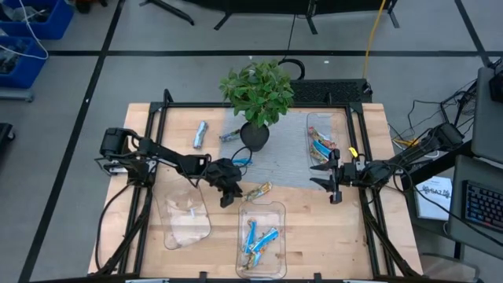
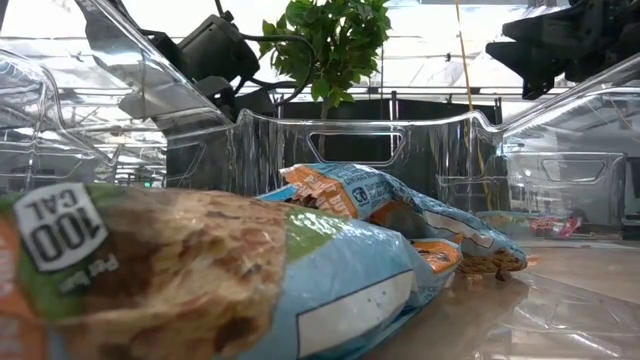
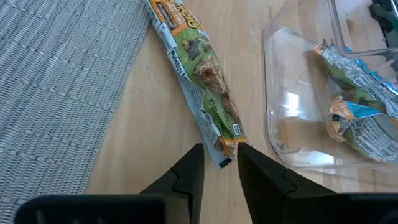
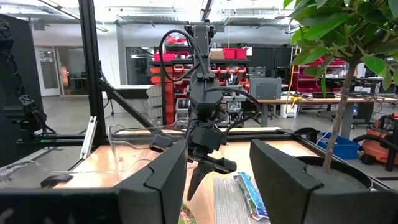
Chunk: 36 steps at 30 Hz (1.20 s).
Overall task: Pick and place Granola Bars by type
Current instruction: Put the yellow granola bar into the middle transparent bin
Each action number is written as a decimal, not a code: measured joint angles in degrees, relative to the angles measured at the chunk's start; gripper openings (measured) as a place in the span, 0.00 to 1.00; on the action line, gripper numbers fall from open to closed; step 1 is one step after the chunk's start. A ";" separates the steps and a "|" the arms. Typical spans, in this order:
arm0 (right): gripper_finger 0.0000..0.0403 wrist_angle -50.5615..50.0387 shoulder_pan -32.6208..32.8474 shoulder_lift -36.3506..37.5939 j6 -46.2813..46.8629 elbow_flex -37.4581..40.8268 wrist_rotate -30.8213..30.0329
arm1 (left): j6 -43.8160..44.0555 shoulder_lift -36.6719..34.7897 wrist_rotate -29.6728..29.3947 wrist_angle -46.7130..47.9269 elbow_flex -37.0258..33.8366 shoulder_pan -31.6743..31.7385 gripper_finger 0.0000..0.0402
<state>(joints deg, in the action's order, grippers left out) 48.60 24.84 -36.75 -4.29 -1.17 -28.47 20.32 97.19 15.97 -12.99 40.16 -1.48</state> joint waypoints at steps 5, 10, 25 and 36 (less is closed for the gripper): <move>0.41 0.00 -0.01 0.00 0.00 0.00 0.00 | 0.15 0.00 0.57 0.44 0.00 -0.17 0.10; 0.41 0.00 -0.02 0.00 0.02 0.00 0.00 | 0.83 0.00 -0.86 -0.15 0.00 -0.22 0.02; 0.41 -0.02 0.00 -0.02 0.02 0.00 0.02 | -2.97 -2.91 -8.22 -2.82 -0.07 -0.91 0.00; 0.41 -0.33 -0.02 -0.02 0.07 0.00 0.02 | -9.03 -14.32 -13.23 -3.57 0.06 -1.73 0.00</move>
<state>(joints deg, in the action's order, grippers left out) 48.27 24.82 -36.77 -4.23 -1.17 -28.45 11.28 82.86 2.74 -16.56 40.22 -3.20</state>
